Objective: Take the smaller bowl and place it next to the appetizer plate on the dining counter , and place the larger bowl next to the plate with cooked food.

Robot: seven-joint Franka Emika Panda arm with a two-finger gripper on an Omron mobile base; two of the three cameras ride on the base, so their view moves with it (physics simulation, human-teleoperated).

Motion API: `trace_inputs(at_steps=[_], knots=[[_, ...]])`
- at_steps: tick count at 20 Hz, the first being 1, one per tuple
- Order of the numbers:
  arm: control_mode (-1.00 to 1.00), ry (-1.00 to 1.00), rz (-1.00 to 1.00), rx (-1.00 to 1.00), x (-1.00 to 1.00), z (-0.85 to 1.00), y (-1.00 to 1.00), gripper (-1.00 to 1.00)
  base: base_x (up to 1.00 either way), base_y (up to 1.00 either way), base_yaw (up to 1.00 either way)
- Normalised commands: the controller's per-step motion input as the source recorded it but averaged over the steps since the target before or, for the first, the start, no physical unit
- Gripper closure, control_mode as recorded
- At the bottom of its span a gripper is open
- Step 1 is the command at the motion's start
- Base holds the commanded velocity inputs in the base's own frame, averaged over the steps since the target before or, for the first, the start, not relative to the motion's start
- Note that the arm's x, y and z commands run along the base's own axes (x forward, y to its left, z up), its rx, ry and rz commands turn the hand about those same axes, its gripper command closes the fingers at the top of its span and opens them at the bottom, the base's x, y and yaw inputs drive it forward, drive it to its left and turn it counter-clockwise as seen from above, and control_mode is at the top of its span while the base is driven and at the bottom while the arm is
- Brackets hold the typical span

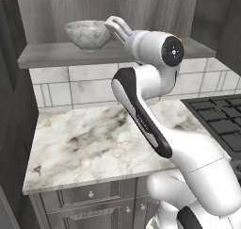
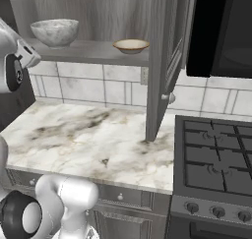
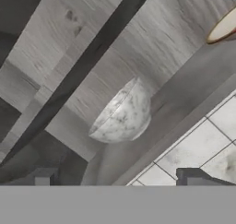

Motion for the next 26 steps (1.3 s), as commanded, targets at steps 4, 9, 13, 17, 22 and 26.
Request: trace_inputs(at_steps=[4, 9, 13, 17, 22, 26], knots=[[-1.0, 0.23, 0.11, 0.08, 0.18, 0.0, -0.13, -1.0, 0.0, 0.0, 0.0], [-1.0, 0.14, 0.04, 0.01, 0.24, 0.0, -0.11, -1.0, 0.0, 0.0, 0.0], [-1.0, 0.06, 0.01, 0.0, 0.22, 0.0, 0.0, -1.0, 0.0, 0.0, 0.0], [-1.0, 0.05, 0.05, -0.01, 0.19, 0.0, 0.0, -1.0, 0.0, 0.0, 0.0], [-1.0, 0.07, 0.07, -0.04, 0.22, 0.0, 0.0, -1.0, 0.0, 0.0, 0.0], [-1.0, 0.09, 0.07, -0.06, 0.37, 0.0, 0.0, -1.0, 0.0, 0.0, 0.0]])
